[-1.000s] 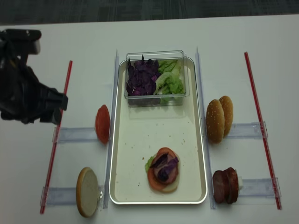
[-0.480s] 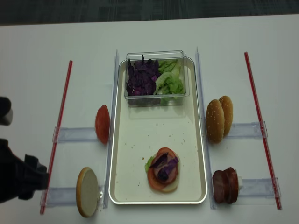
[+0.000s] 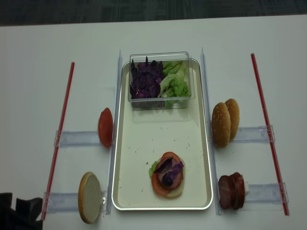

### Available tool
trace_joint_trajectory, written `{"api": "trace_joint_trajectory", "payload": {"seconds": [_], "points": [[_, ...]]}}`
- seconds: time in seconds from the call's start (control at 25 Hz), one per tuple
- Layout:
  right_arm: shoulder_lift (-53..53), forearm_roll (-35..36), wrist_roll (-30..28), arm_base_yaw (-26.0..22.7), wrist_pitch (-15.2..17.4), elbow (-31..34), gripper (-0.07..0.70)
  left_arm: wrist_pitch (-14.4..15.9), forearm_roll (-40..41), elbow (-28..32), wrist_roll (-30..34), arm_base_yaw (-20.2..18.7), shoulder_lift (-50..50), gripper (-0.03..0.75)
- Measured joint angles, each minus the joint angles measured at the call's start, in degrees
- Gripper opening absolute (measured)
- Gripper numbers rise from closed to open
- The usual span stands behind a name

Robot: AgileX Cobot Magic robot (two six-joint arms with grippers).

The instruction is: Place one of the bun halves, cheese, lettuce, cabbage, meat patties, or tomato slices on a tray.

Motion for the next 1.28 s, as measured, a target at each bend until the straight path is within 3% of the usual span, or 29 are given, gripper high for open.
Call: {"api": "trace_joint_trajectory", "payload": {"seconds": [1.28], "points": [[0.0, 0.0, 0.0, 0.0, 0.0, 0.0, 0.319, 2.0, -0.1, 0.7, 0.1, 0.0, -25.1, 0.438]]}}
